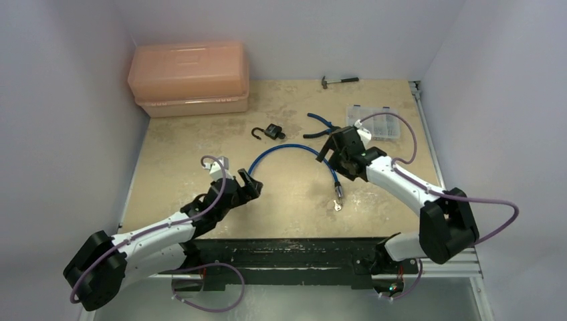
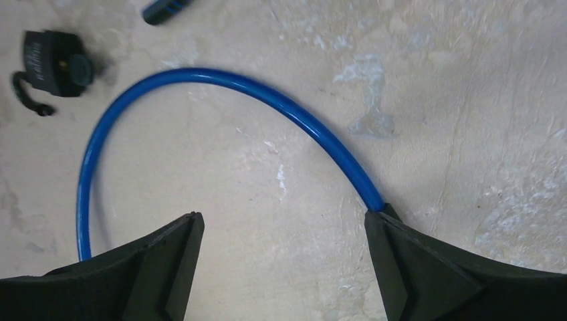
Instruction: Unlock with the key
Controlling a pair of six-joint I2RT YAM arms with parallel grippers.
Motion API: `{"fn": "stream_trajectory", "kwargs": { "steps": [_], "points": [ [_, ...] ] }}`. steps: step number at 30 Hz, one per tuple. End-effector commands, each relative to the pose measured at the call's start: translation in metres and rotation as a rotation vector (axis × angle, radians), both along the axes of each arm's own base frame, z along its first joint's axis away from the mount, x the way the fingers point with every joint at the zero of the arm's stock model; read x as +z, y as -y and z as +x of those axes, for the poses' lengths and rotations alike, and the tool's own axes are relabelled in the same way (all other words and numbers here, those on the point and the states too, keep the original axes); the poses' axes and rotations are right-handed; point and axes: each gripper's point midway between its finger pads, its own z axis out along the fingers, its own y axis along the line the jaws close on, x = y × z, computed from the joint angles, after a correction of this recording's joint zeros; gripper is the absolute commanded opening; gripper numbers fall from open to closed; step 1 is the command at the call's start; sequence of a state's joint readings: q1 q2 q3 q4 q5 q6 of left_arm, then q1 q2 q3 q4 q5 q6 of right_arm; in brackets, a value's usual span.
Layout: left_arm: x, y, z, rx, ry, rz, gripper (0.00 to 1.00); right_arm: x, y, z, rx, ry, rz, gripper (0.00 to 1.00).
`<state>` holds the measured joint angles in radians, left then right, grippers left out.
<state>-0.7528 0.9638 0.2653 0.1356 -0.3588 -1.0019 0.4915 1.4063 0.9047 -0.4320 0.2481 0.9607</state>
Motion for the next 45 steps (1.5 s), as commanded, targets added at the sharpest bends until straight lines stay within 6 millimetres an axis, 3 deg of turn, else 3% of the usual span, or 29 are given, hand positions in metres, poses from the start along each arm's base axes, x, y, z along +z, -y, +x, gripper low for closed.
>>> {"fn": "stream_trajectory", "kwargs": {
  "steps": [1, 5, 12, 19, 25, 31, 35, 38, 41, 45],
  "points": [
    [0.055, 0.011, 0.016, -0.035, 0.107, -0.006, 0.85, 0.049, 0.012, 0.015, -0.009, 0.144, -0.046, 0.99],
    [0.084, 0.004, 0.020, -0.037, 0.135, 0.067, 0.86, 0.082, 0.016, 0.012, 0.015, 0.218, -0.039, 0.99],
    [0.155, -0.016, 0.029, -0.006, 0.242, 0.183, 0.87, 0.153, 0.024, -0.001, 0.037, 0.401, 0.015, 0.99],
    [0.223, -0.039, 0.036, 0.044, 0.360, 0.300, 0.86, 0.203, 0.032, -0.014, 0.058, 0.532, 0.034, 0.99],
    [0.263, -0.059, 0.045, 0.100, 0.482, 0.440, 0.86, 0.226, 0.036, -0.020, 0.066, 0.626, 0.057, 0.99],
    [0.295, -0.057, 0.057, 0.107, 0.581, 0.501, 0.91, 0.237, 0.034, -0.028, 0.130, 0.718, 0.065, 0.99],
    [0.297, -0.068, 0.069, 0.186, 0.591, 0.612, 0.94, 0.242, 0.033, -0.038, 0.170, 0.795, 0.084, 0.99],
    [0.277, -0.083, 0.076, 0.291, 0.572, 0.680, 0.99, 0.237, 0.033, -0.047, 0.193, 0.844, 0.107, 0.99],
    [0.250, -0.081, 0.075, 0.263, 0.559, 0.702, 0.99, 0.232, 0.037, -0.056, 0.188, 0.891, 0.127, 0.99],
    [0.235, -0.080, 0.073, 0.231, 0.559, 0.715, 0.99, 0.211, 0.033, -0.062, 0.219, 0.879, 0.143, 0.99]
  ]
}}
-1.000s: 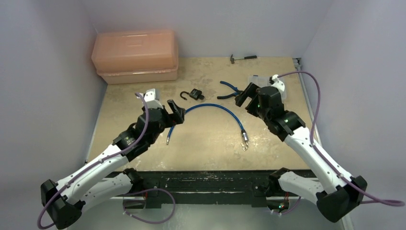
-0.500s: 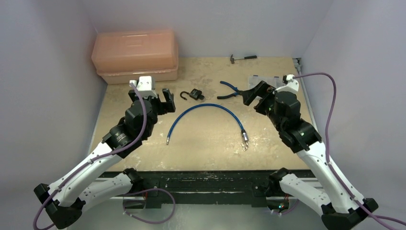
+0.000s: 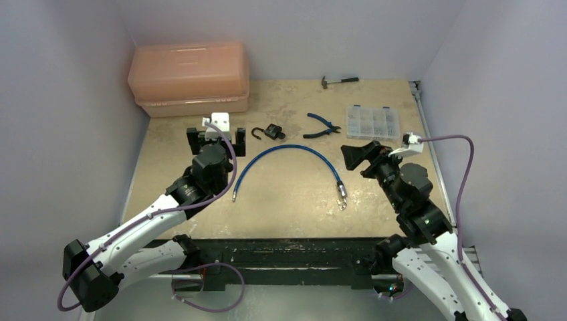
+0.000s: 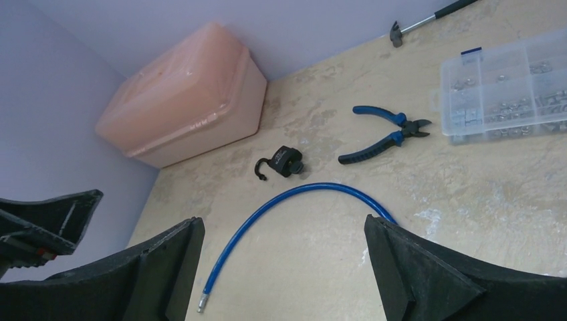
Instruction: Unlock with the key
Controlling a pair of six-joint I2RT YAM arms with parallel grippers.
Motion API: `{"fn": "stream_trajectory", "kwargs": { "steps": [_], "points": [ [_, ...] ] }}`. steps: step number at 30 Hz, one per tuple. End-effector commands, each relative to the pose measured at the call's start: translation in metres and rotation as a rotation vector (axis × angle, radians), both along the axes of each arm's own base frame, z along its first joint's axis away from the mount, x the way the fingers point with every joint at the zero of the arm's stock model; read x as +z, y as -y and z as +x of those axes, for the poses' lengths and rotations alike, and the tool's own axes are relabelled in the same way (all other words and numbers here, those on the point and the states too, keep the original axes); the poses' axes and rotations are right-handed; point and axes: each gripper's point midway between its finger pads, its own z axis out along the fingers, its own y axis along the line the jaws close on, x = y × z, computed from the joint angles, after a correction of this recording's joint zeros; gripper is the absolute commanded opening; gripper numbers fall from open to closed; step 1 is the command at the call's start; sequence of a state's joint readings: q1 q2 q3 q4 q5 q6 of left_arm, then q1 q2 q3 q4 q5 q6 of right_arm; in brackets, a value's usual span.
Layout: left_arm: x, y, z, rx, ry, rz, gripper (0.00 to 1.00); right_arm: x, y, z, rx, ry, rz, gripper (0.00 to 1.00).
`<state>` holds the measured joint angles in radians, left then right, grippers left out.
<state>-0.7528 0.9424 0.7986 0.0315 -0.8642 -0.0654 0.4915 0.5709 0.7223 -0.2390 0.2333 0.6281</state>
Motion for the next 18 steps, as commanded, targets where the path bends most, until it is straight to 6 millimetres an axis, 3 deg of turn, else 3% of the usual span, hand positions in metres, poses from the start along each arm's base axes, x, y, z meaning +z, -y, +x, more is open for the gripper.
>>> {"fn": "stream_trajectory", "kwargs": {
  "steps": [1, 13, 18],
  "points": [
    [0.010, -0.007, 0.000, 0.025, 0.060, -0.007, 0.99, 0.004, -0.007, -0.004, 0.049, 0.077, 0.023, 0.99],
    [0.004, -0.003, 0.002, 0.013, 0.034, 0.008, 0.99, -0.008, -0.012, -0.004, 0.070, 0.070, 0.033, 0.99],
    [0.010, -0.006, -0.002, 0.010, 0.055, -0.014, 0.99, -0.012, -0.031, -0.005, 0.187, 0.085, -0.009, 0.99]
  ]
}}
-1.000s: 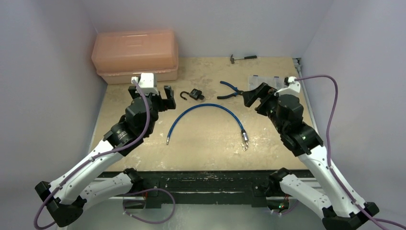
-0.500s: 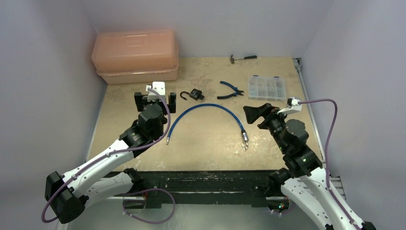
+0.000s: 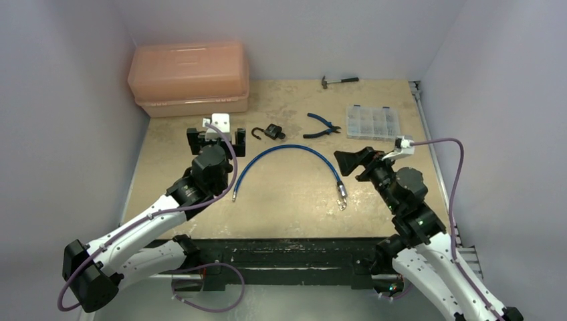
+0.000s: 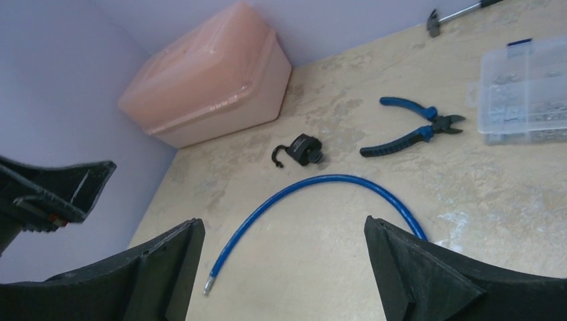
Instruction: Unlock with the key
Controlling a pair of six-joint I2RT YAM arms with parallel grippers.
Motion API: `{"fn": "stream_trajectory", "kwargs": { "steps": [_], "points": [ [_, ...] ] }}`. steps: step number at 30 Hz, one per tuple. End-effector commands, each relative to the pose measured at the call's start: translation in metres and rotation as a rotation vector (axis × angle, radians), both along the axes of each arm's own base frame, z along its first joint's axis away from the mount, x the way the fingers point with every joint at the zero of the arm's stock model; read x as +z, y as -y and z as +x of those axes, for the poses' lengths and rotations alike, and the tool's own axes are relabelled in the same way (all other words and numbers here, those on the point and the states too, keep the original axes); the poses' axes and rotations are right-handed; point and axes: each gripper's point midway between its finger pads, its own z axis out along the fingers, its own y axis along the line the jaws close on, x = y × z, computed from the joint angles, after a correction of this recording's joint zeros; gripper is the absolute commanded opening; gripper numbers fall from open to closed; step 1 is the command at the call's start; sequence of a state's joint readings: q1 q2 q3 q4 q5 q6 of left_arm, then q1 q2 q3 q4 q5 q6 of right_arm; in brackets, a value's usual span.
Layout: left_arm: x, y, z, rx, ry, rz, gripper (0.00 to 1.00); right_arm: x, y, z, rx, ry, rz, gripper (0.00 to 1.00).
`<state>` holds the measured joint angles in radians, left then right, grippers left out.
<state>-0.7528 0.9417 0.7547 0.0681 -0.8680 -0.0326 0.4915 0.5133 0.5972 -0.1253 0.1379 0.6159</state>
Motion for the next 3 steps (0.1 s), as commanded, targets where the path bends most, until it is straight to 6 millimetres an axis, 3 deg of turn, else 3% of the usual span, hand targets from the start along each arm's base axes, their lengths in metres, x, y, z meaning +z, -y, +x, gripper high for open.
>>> {"fn": "stream_trajectory", "kwargs": {
  "steps": [1, 3],
  "points": [
    [0.0227, -0.0058, -0.0030, 0.011, 0.067, -0.053, 0.99, 0.0052, -0.0175, 0.0028, 0.094, 0.042, -0.034, 0.99],
    [0.0244, -0.0066, -0.0041, 0.010, 0.076, -0.059, 0.99, 0.0052, -0.0175, 0.0046, 0.090, 0.045, -0.039, 0.99]
  ]
}}
